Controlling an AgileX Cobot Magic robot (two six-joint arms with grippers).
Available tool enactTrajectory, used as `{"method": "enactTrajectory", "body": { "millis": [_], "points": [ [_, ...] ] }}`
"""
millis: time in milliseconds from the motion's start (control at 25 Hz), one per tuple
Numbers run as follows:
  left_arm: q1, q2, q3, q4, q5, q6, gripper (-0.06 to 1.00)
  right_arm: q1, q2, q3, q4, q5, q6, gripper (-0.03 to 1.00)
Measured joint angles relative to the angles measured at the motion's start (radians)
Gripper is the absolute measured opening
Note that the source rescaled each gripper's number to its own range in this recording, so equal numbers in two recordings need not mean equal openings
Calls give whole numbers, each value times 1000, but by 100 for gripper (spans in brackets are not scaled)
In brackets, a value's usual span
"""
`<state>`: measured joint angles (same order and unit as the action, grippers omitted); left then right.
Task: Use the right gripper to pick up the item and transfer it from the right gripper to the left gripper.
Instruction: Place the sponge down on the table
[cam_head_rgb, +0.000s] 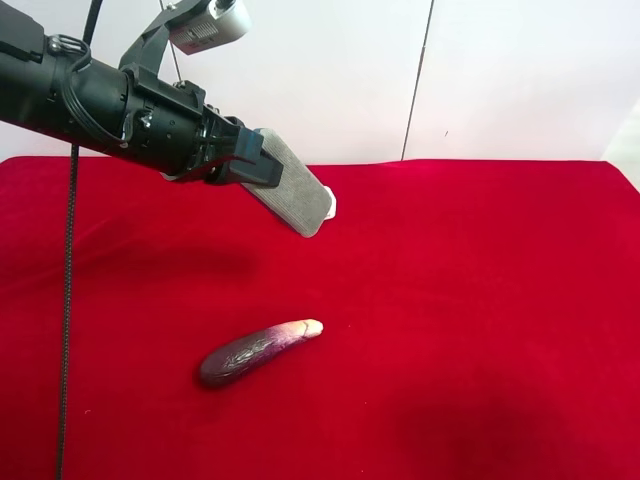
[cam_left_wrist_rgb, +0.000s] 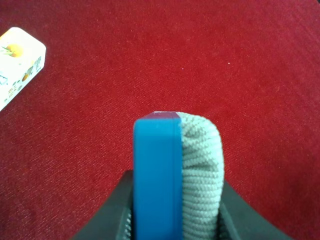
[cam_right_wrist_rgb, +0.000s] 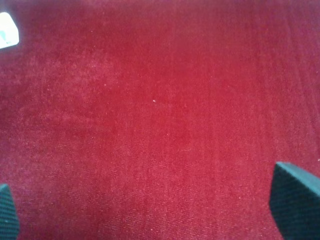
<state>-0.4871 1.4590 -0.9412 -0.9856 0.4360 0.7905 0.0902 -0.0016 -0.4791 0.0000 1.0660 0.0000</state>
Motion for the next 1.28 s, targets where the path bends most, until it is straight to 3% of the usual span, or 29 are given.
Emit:
{"method": "enactTrajectory", "body": {
  "millis": [440, 720, 960, 1280],
  "points": [
    [0, 0, 0, 4, -12, -1, 0, 0, 0, 0, 0, 0, 0, 100],
    [45, 0, 0, 133, 30, -140, 0, 0, 0, 0, 0, 0, 0, 100],
    [119, 9, -40, 240, 231, -199, 0, 0, 0, 0, 0, 0, 0, 100],
    [142, 200, -371, 408, 665, -330, 0, 0, 0, 0, 0, 0, 0, 100]
  ]
}}
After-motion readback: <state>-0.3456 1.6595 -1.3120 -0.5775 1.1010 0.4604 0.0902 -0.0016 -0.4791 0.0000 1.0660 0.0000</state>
